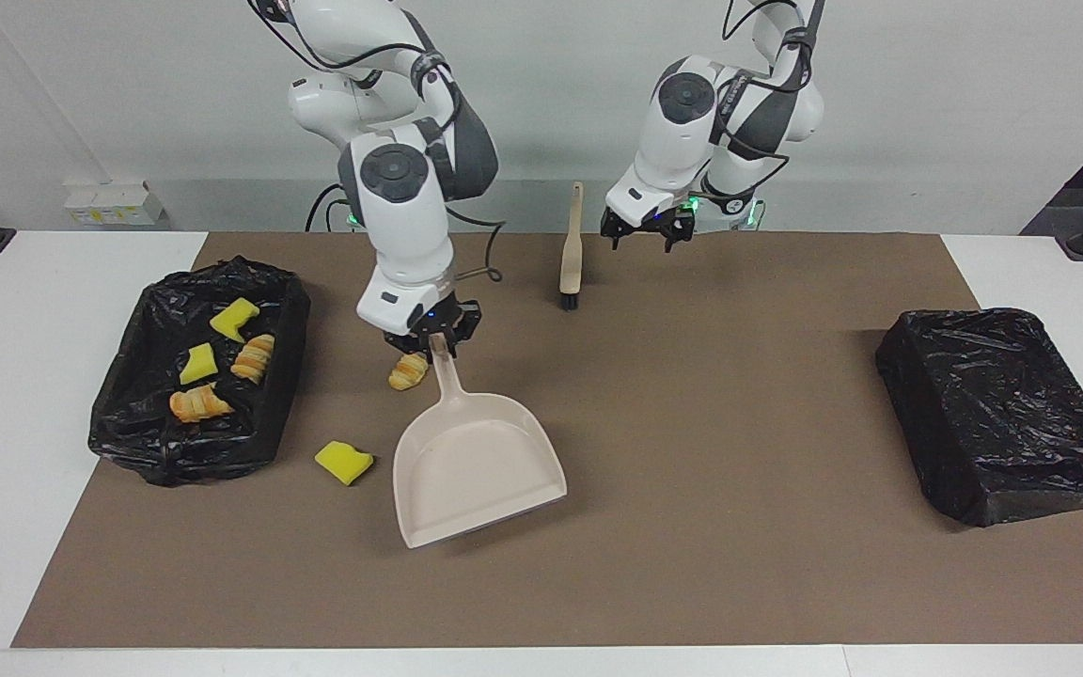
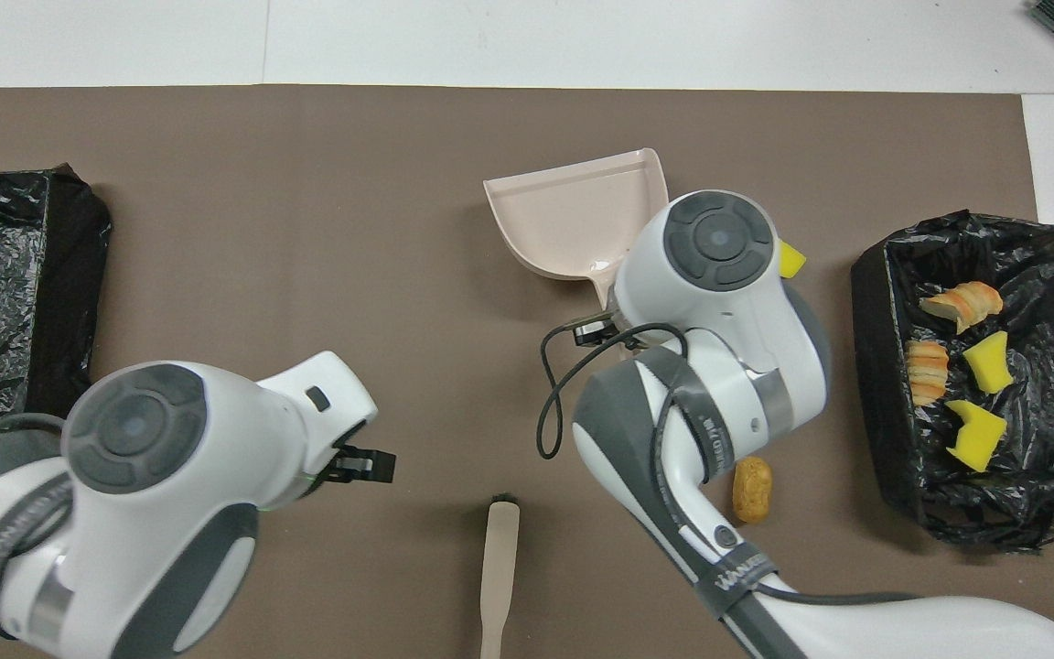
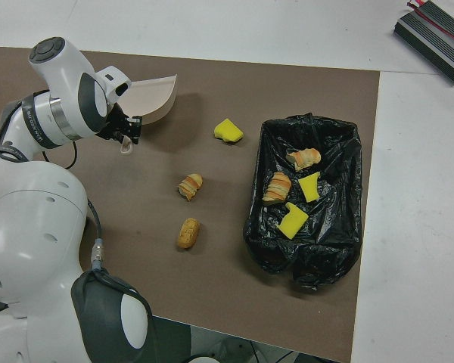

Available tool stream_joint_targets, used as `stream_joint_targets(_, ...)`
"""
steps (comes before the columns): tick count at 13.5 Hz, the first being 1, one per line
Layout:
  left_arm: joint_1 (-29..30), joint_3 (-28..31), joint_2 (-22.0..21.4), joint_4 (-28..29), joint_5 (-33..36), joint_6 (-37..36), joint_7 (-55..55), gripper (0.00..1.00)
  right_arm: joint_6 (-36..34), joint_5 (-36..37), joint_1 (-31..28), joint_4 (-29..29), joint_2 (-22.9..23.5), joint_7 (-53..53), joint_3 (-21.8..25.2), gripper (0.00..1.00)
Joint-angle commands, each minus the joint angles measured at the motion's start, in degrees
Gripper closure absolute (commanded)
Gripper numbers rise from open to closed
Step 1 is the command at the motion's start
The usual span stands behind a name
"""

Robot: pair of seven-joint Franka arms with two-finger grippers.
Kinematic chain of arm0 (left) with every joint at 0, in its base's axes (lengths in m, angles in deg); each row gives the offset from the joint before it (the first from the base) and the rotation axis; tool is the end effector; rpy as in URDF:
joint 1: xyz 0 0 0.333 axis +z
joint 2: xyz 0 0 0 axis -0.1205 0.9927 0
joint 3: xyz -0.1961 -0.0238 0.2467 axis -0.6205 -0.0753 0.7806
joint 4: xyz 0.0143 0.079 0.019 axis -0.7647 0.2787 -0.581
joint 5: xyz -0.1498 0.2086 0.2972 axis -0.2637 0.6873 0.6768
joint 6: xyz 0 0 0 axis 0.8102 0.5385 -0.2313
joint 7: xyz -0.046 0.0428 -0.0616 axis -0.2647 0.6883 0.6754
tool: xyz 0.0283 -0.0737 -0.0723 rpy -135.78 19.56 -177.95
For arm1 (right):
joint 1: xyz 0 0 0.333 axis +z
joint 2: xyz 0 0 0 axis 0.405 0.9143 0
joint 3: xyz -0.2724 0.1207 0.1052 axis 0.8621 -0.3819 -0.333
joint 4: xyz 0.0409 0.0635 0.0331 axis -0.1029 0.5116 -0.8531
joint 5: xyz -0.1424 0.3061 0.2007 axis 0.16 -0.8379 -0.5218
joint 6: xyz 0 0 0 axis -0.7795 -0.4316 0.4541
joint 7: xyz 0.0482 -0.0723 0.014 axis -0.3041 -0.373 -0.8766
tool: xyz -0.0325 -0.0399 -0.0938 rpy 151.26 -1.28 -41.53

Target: Sweep and dump trash in bin

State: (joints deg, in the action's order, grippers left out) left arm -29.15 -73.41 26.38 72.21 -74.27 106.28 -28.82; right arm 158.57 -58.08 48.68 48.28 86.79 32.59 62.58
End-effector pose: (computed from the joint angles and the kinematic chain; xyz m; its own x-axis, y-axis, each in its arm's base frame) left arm 0.4259 -0.2278 0.4917 0.9815 -0.1745 -0.0792 -0.1732 -0.9846 0.0235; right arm 0.5682 0.2874 0.4156 0.9814 0.1913 -0.0129 0.1912 -0.9815 -0.0067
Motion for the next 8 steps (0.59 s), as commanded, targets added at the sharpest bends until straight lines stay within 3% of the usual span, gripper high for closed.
stream_joint_targets(1,7.34,-0.83,2.1,-7.95,2.0,-3.68,-8.32,0.0,4.42,-1.38,3.85,-1.72,4.31,10.06,0.27,1.0)
stream_joint_targets(5,14.91,-0.75,7.37,-22.97,2.09,-12.18,-15.63,0.0,6.65,-1.2,9.66,-8.47,11.35,23.19,0.27,1.0)
stream_joint_targets(8,18.79,-0.74,9.75,-30.02,2.35,-16.51,-21.97,0.0,6.12,-2.51,9.93,-8.84,11.1,23.47,0.01,1.0)
